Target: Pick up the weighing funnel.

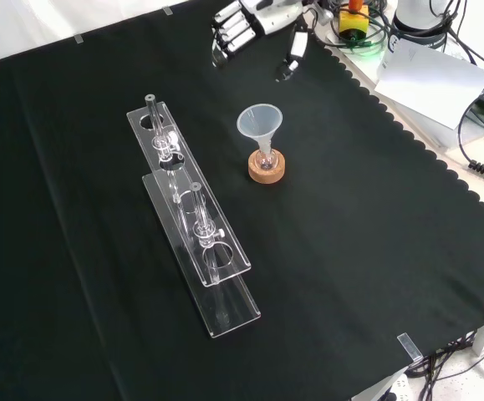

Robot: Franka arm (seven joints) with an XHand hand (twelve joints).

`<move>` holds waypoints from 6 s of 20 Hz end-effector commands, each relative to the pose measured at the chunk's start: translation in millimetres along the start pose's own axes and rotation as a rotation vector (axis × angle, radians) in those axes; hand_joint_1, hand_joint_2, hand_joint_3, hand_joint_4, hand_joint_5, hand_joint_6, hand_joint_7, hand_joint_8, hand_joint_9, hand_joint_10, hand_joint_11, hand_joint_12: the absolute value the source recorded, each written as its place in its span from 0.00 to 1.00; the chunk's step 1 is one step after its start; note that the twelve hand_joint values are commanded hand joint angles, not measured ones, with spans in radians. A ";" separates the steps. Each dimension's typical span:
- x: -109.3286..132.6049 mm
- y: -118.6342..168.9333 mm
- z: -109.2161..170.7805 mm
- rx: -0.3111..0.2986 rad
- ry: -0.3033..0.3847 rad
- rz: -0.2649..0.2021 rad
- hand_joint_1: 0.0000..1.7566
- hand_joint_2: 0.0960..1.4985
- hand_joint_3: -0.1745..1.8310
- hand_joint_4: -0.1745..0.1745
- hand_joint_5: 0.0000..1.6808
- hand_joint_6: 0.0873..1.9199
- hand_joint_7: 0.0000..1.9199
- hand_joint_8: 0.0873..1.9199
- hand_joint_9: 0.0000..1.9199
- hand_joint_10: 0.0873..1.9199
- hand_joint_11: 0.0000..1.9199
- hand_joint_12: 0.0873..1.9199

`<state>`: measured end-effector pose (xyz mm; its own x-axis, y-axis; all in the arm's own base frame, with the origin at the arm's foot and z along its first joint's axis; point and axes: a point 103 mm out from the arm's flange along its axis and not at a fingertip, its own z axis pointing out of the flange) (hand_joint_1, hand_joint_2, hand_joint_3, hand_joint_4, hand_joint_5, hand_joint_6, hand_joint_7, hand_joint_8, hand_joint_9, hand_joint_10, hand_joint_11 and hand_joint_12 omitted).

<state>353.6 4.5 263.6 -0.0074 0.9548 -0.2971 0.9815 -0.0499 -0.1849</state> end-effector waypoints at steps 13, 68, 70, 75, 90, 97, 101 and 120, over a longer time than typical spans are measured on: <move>-75.1 69.9 26.5 0.033 0.088 0.016 0.43 0.40 0.33 0.26 0.25 0.00 0.11 0.34 0.25 0.32 0.12 0.70; -75.7 189.8 172.8 0.216 0.231 -0.085 0.46 0.39 0.37 0.37 0.37 0.30 0.21 0.33 0.34 0.27 0.20 0.67; -76.1 190.9 174.5 0.217 0.231 -0.087 0.47 0.39 0.37 0.37 0.36 0.30 0.21 0.33 0.34 0.27 0.20 0.67; -75.4 192.9 176.5 0.212 0.220 -0.084 0.47 0.39 0.37 0.37 0.36 0.31 0.21 0.33 0.34 0.27 0.20 0.67; -69.4 202.8 185.5 0.212 0.207 -0.095 0.48 0.39 0.37 0.36 0.35 0.32 0.21 0.33 0.34 0.27 0.20 0.67; -65.0 206.1 188.8 0.220 0.198 -0.097 0.49 0.39 0.37 0.39 0.38 0.34 0.21 0.33 0.34 0.27 0.21 0.67; -64.0 205.4 193.0 0.226 0.200 -0.094 0.49 0.39 0.37 0.41 0.41 0.35 0.21 0.33 0.34 0.27 0.21 0.67; -65.1 208.9 193.5 0.224 0.174 -0.096 0.50 0.39 0.38 0.43 0.43 0.37 0.21 0.33 0.35 0.27 0.22 0.66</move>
<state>522.1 -125.3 64.3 -0.0426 0.9942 -0.0983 0.9137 -0.0010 -0.4063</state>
